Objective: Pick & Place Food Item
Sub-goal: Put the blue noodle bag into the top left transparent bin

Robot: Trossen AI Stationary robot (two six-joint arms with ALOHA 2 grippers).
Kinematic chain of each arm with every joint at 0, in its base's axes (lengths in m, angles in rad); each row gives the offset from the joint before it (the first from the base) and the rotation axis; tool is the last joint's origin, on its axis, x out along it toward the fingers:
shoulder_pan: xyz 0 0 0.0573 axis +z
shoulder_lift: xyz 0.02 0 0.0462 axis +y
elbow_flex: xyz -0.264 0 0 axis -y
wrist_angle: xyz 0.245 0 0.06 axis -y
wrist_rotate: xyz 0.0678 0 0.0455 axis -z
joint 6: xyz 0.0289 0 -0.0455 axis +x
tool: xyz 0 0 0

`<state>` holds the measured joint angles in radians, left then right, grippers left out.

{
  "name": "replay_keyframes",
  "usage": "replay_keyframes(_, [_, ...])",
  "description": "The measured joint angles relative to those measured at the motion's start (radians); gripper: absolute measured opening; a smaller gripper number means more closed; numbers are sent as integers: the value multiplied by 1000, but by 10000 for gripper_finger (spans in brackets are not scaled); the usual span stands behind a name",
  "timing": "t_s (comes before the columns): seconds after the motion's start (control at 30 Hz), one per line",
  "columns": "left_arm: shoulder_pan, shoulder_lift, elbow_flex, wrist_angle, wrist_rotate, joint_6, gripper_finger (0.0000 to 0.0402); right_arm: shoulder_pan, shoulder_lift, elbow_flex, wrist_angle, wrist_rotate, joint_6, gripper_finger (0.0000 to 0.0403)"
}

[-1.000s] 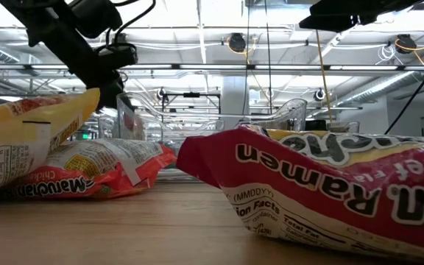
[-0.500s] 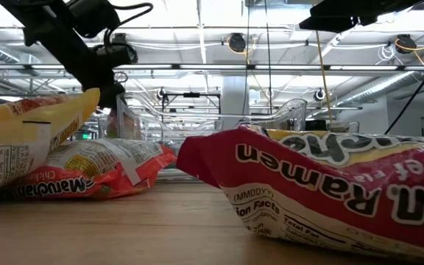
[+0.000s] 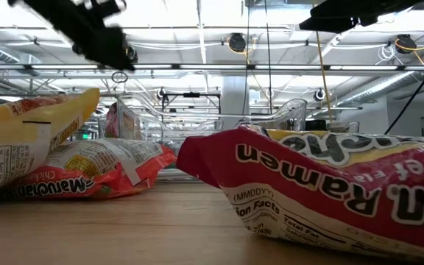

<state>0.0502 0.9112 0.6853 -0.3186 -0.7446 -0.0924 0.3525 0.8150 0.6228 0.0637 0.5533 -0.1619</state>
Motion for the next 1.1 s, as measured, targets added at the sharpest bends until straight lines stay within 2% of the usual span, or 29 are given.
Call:
replay_keyframes(0.13, [-68, -34, 158, -177, 126, -106, 309, 0, 0, 0, -1, 0, 0, 380])
replay_keyframes(0.2, [-102, -36, 240, -277, 259, -195, 309, 0, 0, 0, -1, 0, 0, 380])
replay_keyframes(0.3, [-162, -21, 310, -387, 518, -314, 302, 0, 0, 0, -1, 0, 0, 380])
replay_keyframes(0.37, [-216, 8, 314, -453, 606, -402, 294, 0, 0, 0, -1, 0, 0, 380])
replay_keyframes(0.5, [-347, 60, 282, -628, 611, -727, 277, 0, 0, 0, -1, 0, 0, 380])
replay_keyframes(0.6, [-439, 112, 235, -665, 619, -944, 265, 0, 0, 0, -1, -3, 0, 380])
replay_keyframes(0.67, [-493, 150, 196, -679, 650, -1033, 258, 0, 0, 0, -1, -3, 0, 380])
replay_keyframes(0.8, [-561, 224, 147, -667, 711, -1074, 249, 0, 0, 0, 0, -4, 3, 380])
replay_keyframes(1.1, [-623, 338, 110, -550, 719, -998, 243, 1, 0, 0, 15, -6, 22, 380])
